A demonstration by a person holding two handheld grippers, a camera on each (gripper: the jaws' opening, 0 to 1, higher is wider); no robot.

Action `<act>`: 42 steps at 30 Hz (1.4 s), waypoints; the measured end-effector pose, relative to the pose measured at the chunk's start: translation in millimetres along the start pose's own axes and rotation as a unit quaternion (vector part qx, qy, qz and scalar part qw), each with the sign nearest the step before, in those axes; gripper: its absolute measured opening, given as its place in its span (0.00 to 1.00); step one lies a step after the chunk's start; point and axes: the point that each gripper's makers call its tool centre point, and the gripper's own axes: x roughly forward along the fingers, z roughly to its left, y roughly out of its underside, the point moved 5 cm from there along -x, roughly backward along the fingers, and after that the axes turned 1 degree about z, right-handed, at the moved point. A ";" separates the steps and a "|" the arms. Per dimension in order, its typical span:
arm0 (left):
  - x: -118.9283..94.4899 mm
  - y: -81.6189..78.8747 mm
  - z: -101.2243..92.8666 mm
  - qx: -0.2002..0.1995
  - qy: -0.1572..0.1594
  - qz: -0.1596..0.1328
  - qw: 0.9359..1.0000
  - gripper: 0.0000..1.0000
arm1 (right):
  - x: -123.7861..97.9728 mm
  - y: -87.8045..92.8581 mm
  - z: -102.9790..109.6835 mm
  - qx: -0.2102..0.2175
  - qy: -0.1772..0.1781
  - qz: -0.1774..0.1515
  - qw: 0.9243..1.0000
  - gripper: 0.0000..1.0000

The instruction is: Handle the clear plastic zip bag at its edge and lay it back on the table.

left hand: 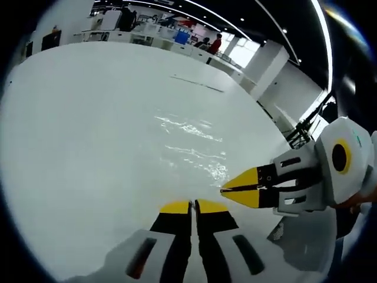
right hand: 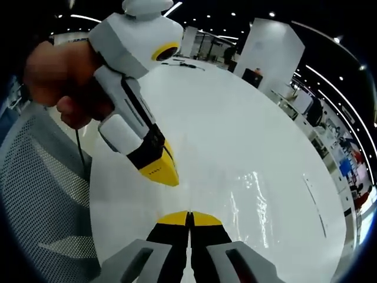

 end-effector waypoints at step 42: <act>21.0 37.8 -24.1 0.020 -0.018 0.074 0.997 0.00 | -15.0 1.2 -42.2 0.036 0.061 -0.005 0.998 0.00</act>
